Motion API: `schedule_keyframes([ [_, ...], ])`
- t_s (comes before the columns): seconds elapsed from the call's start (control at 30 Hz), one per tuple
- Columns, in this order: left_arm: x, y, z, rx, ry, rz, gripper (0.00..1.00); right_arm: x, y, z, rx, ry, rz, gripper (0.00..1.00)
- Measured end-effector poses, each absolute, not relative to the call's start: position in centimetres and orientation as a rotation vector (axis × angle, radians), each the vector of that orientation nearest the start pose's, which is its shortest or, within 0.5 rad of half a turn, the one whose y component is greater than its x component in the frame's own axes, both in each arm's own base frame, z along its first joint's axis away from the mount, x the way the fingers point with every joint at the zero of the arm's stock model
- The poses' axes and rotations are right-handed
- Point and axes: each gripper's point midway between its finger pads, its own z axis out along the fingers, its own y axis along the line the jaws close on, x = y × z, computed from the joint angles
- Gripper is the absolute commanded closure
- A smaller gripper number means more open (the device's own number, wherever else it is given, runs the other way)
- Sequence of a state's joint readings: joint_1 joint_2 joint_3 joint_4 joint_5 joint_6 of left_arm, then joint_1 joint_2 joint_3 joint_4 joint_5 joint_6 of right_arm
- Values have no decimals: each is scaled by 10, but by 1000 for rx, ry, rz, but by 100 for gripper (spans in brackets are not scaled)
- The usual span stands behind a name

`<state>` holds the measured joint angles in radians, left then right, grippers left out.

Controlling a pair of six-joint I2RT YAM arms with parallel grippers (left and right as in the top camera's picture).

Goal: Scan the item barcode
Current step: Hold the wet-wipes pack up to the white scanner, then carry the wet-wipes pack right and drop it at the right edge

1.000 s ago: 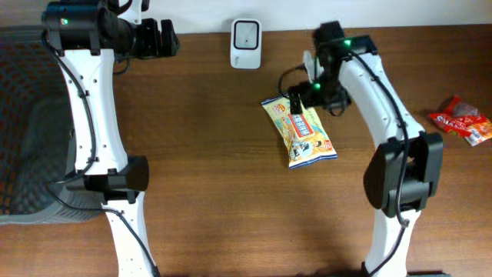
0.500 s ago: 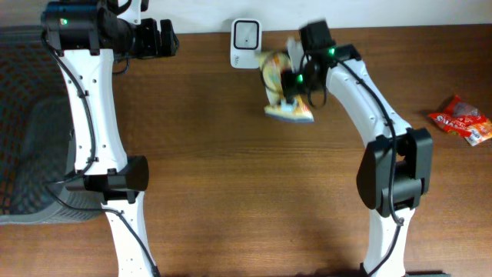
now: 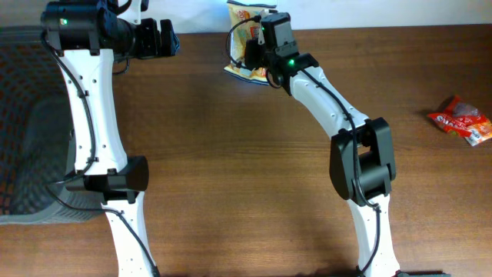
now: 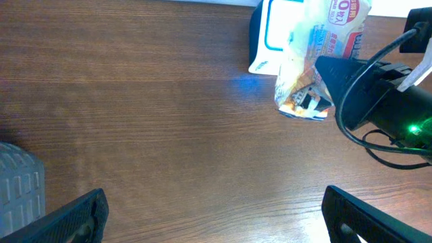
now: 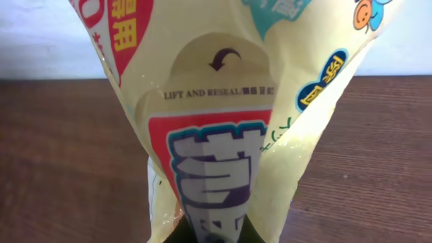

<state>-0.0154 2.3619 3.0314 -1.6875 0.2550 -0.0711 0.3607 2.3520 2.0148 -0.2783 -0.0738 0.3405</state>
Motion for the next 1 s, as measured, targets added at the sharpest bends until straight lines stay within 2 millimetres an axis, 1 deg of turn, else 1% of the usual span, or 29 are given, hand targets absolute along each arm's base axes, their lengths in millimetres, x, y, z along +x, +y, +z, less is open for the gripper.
schedule_keyframes([
  [0.07,488,-51,294,22,2579,-362,1,610,230,127,-30,2256,393,96],
  [0.13,488,-51,294,22,2579,-362,1,608,224,122,-28,2277,350,96],
  [0.2,488,-51,294,22,2580,-362,1,602,213,114,-26,2325,313,96],
  [0.23,488,-51,294,22,2579,-361,1,604,197,122,2,2326,298,96],
  [0.27,488,-51,294,23,2579,-362,1,599,160,142,67,2342,232,96],
  [0.3,488,-51,294,22,2580,-361,1,589,123,166,136,2353,154,96],
  [0.33,488,-51,294,22,2580,-362,1,571,41,232,306,2274,6,96],
  [0.37,488,-51,294,22,2580,-361,1,547,-20,269,434,2231,-110,96],
  [0.4,488,-51,294,22,2580,-362,1,518,-67,278,539,2259,-220,96],
  [0.43,488,-51,294,22,2579,-362,1,498,-107,273,631,2290,-301,96],
  [0.47,488,-51,294,22,2579,-362,1,481,-153,255,747,2325,-381,96],
  [0.5,488,-51,294,22,2580,-362,1,467,-190,232,848,2361,-445,96],
  [0.53,488,-51,294,22,2580,-362,1,451,-221,206,936,2405,-490,96],
  [0.57,488,-51,294,22,2580,-362,1,437,-241,189,1002,2438,-515,96],
  [0.6,488,-51,294,22,2580,-362,1,425,-259,180,1060,2449,-532,96],
  [0.63,488,-51,294,22,2580,-362,1,404,-289,172,1158,2439,-557,96],
  [0.67,488,-51,294,22,2580,-362,1,397,-298,170,1188,2438,-564,96],
  [0.73,488,-51,294,22,2580,-362,1,373,-327,160,1292,2425,-593,96],
  [0.77,488,-51,294,22,2580,-362,1,365,-335,157,1322,2422,-599,96],
  [0.8,488,-51,294,21,2580,-362,1,360,-341,153,1345,2423,-601,87],
  [0.83,488,-51,294,22,2580,-362,1,358,-340,148,1357,2437,-578,54],
  [0.87,488,-51,294,22,2580,-362,1,359,-336,140,1354,2470,-550,37],
  [0.9,488,-51,294,22,2580,-361,1,358,-334,133,1356,2498,-537,28],
  [0.93,488,-51,294,22,2580,-362,1,353,-329,129,1366,2532,-525,25],
  [0.97,488,-51,294,22,2580,-362,1,348,-324,127,1383,2553,-518,16],
  [1.0,488,-51,294,22,2580,-362,1,345,-321,128,1401,2556,-508,4],
])
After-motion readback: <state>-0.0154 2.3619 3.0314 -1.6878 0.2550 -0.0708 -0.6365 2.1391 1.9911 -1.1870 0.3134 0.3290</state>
